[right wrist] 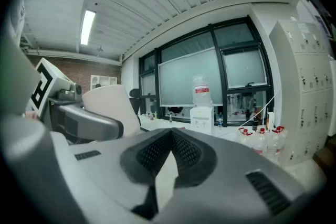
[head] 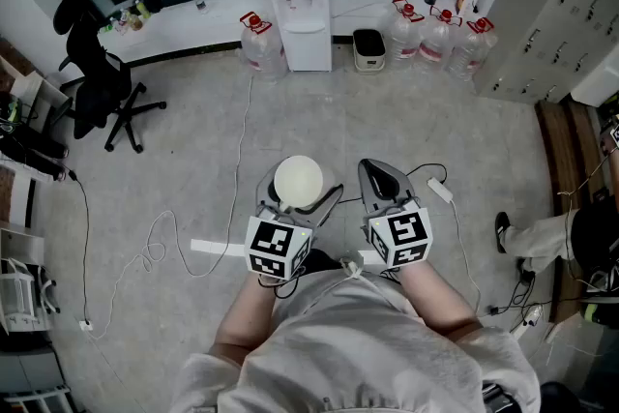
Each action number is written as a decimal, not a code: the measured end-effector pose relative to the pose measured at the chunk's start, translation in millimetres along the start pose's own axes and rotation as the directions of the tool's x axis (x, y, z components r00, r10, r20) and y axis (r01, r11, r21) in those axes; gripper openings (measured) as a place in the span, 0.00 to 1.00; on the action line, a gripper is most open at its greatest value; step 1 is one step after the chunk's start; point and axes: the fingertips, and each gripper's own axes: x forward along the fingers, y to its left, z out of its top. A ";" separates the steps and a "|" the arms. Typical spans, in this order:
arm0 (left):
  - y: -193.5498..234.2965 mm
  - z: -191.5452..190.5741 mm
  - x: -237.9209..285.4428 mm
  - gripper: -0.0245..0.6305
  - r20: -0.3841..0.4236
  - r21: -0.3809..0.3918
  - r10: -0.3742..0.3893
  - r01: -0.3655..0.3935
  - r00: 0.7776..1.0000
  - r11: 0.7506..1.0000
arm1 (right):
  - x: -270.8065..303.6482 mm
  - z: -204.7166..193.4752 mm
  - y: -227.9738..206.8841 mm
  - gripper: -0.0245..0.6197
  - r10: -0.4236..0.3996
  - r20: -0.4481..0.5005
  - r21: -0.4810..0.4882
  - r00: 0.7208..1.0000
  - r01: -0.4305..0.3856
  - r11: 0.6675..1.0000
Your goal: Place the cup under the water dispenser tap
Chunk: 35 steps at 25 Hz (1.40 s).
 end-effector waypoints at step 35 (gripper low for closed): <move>81.9 -15.3 76.2 0.74 -0.042 -0.089 0.025 -0.029 0.999 0.996 | 78.2 -11.0 -32.9 0.08 -0.009 -0.046 0.093 0.999 0.013 0.996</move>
